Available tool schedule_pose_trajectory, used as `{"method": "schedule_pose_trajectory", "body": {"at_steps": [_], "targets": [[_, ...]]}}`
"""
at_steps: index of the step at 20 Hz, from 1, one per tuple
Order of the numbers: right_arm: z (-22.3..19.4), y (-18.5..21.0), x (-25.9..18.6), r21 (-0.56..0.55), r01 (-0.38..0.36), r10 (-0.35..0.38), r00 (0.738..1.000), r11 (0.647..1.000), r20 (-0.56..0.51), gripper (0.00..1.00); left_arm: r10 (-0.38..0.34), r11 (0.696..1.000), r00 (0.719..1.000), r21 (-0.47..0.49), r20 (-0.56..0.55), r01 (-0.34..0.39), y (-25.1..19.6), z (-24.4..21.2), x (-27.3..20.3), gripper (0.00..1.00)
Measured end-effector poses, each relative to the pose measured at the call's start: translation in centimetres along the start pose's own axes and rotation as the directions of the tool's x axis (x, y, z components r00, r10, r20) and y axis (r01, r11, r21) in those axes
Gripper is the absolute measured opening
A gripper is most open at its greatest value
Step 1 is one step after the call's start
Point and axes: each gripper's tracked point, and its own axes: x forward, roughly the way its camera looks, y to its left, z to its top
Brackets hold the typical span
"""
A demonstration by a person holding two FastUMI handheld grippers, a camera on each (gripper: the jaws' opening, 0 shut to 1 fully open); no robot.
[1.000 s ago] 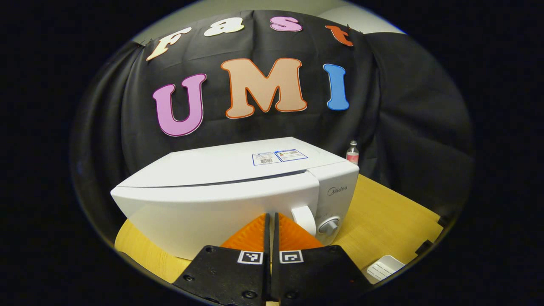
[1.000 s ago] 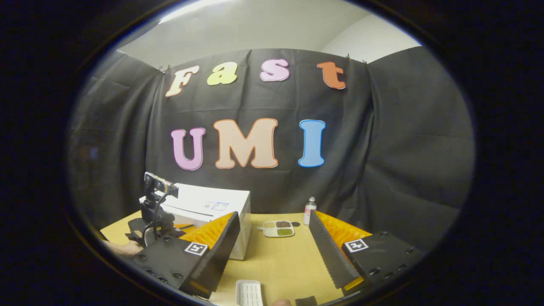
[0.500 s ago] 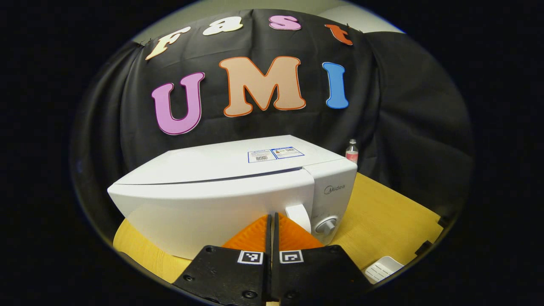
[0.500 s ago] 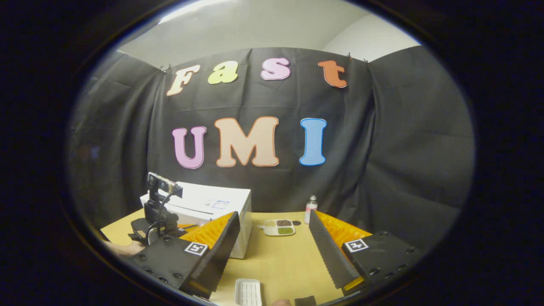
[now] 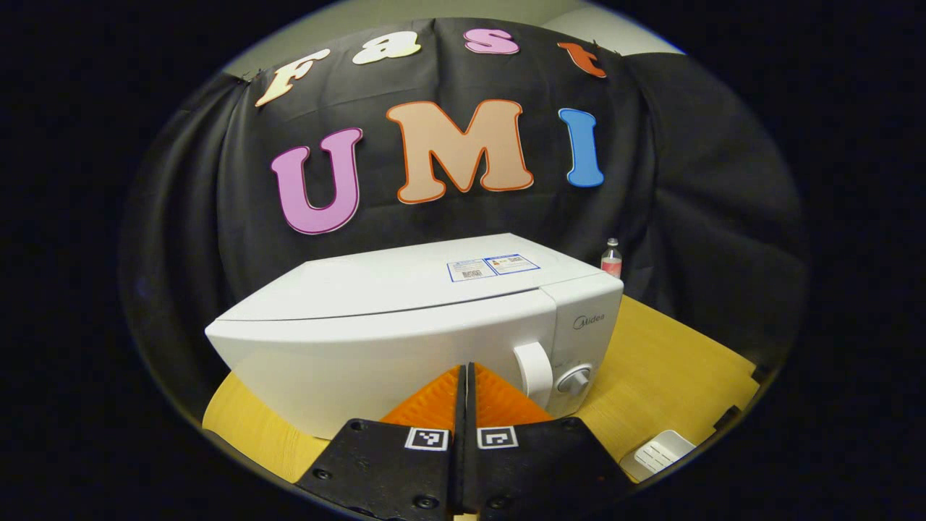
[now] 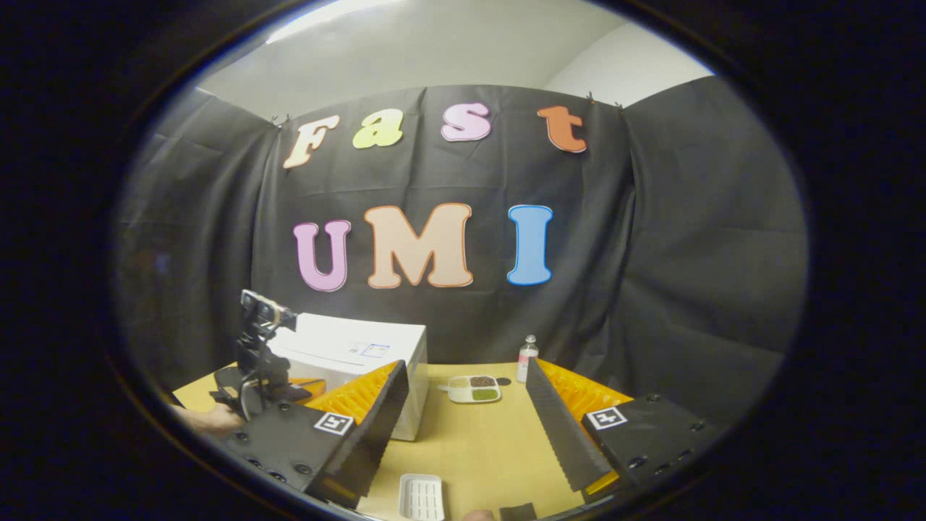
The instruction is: Open the microwave oven with the left hand, put the food in, and close the microwave oven.
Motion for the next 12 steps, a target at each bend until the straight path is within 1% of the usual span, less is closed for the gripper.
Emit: {"method": "schedule_pose_trajectory", "body": {"at_steps": [1,2,3,4,7,10,11,12], "targets": [[0.1,0.2,0.0,0.005,-0.002,0.002,1.000,1.000,0.002,0.93,0.006,1.000,1.000,-0.013,0.015,-0.006,0.5,0.8,-1.1,0.01],[0.1,0.3,-0.1,0.008,-0.003,0.003,1.000,1.000,0.004,1.00,0.011,1.000,1.000,-0.024,0.028,-0.010,1.1,1.5,-2.3,0.01],[0.1,0.6,0.0,0.010,-0.005,0.005,1.000,1.000,0.006,0.93,0.028,0.999,0.999,-0.029,0.038,-0.027,2.0,2.4,-3.6,0.00],[0.1,1.0,-0.1,0.010,-0.010,0.010,1.000,1.000,0.008,0.93,0.045,0.998,0.997,-0.036,0.057,-0.043,3.0,3.6,-5.0,0.00],[0.2,2.3,-0.1,0.012,-0.030,0.030,0.999,0.999,0.013,0.93,0.040,0.998,0.990,-0.050,0.138,-0.033,4.5,8.1,-9.0,0.00],[0.6,4.1,-0.1,0.007,-0.050,0.050,0.999,0.999,0.020,0.93,0.000,0.996,0.984,-0.083,0.179,0.015,4.0,10.6,-12.6,0.00],[0.9,4.9,-0.4,0.004,-0.059,0.059,0.998,0.998,0.028,0.93,-0.002,0.997,0.981,-0.073,0.196,0.017,3.9,11.4,-13.9,0.00],[1.2,5.4,-0.6,0.002,-0.064,0.064,0.997,0.998,0.040,0.93,0.010,0.998,0.977,-0.061,0.211,0.003,4.2,12.0,-15.2,0.00]]}}
